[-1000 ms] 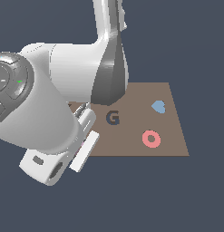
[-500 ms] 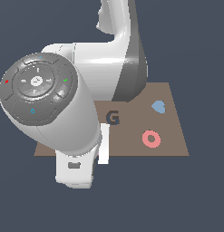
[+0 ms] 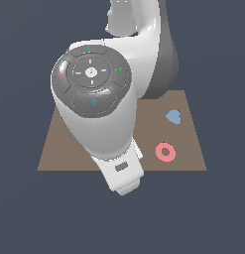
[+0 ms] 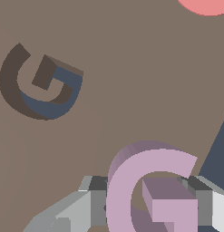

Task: Insert a designated object into the corresponding slot on a board.

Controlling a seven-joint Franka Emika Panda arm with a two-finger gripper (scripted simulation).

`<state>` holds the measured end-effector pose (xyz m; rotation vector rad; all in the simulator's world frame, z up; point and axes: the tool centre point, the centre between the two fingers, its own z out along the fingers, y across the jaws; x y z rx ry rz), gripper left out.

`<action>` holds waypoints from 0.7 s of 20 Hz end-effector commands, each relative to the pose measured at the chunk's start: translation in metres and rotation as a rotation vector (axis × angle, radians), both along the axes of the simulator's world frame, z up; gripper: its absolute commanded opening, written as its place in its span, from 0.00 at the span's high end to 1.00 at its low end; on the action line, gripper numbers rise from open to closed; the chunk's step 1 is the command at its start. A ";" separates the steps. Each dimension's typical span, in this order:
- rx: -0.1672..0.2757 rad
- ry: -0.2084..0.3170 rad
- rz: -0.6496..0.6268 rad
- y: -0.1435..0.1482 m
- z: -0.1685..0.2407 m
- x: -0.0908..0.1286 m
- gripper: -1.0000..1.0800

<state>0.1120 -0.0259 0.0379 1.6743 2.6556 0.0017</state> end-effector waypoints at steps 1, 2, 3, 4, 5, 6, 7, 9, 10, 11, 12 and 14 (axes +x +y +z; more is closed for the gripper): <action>0.000 -0.001 0.119 0.008 0.001 -0.007 1.00; -0.001 -0.001 0.166 0.011 0.001 -0.010 1.00; -0.001 -0.001 0.213 0.014 0.001 -0.013 1.00; -0.001 -0.001 0.260 0.017 0.001 -0.017 1.00; -0.001 -0.001 0.306 0.020 0.001 -0.020 1.00; -0.001 -0.001 0.353 0.022 0.001 -0.024 1.00; -0.001 -0.001 0.399 0.024 0.001 -0.027 1.00; -0.001 -0.001 0.491 0.028 0.001 -0.035 1.00; -0.001 -0.001 0.537 0.030 0.001 -0.039 1.00; -0.001 -0.001 0.581 0.031 0.002 -0.043 1.00; -0.001 -0.001 0.624 0.032 0.002 -0.047 1.00; -0.001 -0.001 0.704 0.034 0.002 -0.054 1.00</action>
